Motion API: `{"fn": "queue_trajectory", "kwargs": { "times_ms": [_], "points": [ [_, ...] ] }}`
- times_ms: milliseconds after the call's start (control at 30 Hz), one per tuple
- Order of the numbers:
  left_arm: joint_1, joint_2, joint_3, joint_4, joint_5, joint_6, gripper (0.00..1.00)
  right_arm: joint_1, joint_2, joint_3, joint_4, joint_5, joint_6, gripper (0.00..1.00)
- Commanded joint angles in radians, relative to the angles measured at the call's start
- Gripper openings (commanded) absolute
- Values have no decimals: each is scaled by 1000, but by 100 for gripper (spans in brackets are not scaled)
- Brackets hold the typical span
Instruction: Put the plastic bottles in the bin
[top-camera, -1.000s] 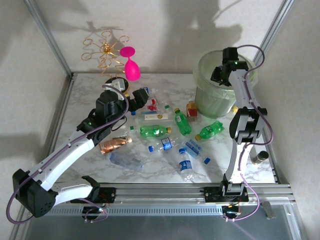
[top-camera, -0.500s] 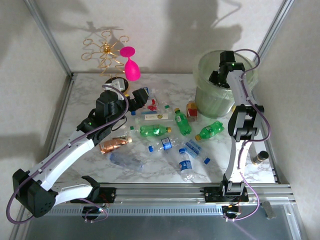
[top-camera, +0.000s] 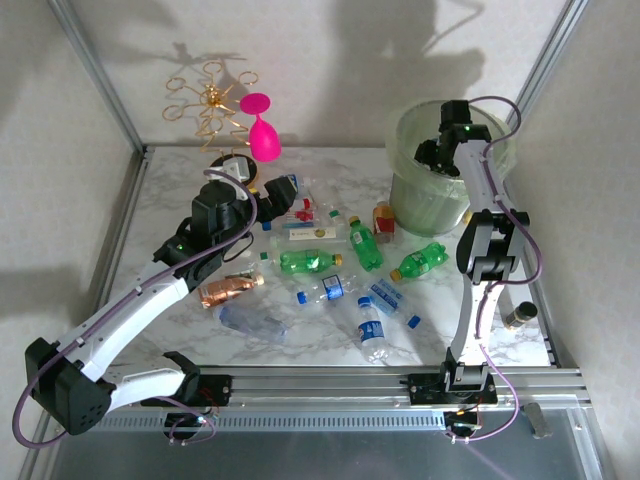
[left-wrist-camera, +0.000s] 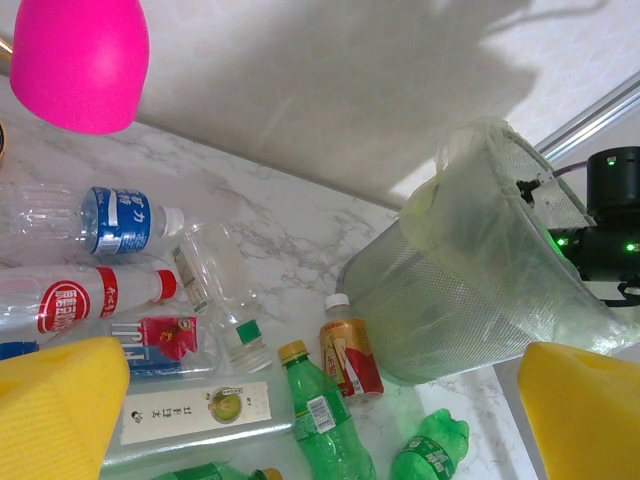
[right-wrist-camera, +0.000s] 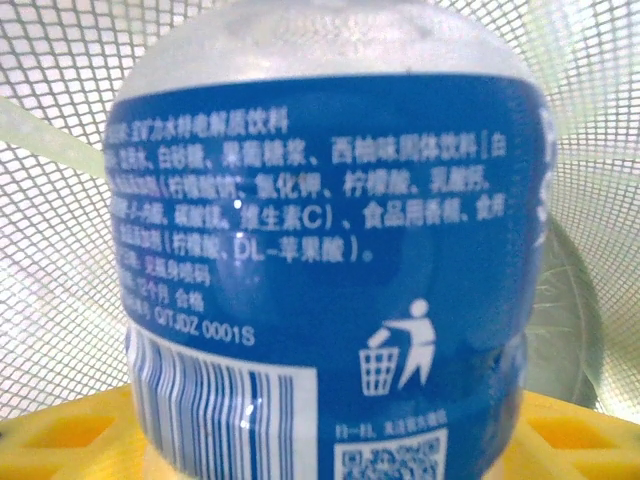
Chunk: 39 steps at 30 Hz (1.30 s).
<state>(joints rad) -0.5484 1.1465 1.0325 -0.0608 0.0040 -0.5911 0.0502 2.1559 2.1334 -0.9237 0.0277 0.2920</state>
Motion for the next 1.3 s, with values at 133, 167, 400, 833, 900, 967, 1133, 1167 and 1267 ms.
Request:
{"fn": "queue_trajectory", "kwargs": {
  "times_ms": [133, 167, 400, 833, 900, 967, 1133, 1167, 1267],
  "points": [
    [-7, -3, 12, -1, -12, 16, 99, -5, -67, -14, 16, 27, -7, 72],
    [-7, -4, 12, -3, -12, 16, 99, -4, -65, -15, 17, 30, -6, 73],
    [-7, -8, 14, -3, -14, 20, 99, -6, -88, -21, 27, 57, 9, 76],
    [-7, 18, 18, -17, -22, 14, 99, 98, -449, -264, 249, 138, -19, 78],
    [-9, 27, 15, -17, -25, 16, 99, 129, -532, -325, 274, 114, -36, 78],
    [-9, 34, 17, -20, -26, 15, 99, 167, -595, -371, 281, 73, -57, 78],
    [-9, 43, 28, -38, -31, -1, 99, 361, -738, -503, 274, 112, -139, 78],
    [-8, 38, 31, -44, -30, -6, 99, 378, -758, -527, 264, 63, -132, 78],
    [-14, 19, 39, -78, -41, -18, 99, 446, -835, -624, 273, -3, -103, 77]
  ]
}}
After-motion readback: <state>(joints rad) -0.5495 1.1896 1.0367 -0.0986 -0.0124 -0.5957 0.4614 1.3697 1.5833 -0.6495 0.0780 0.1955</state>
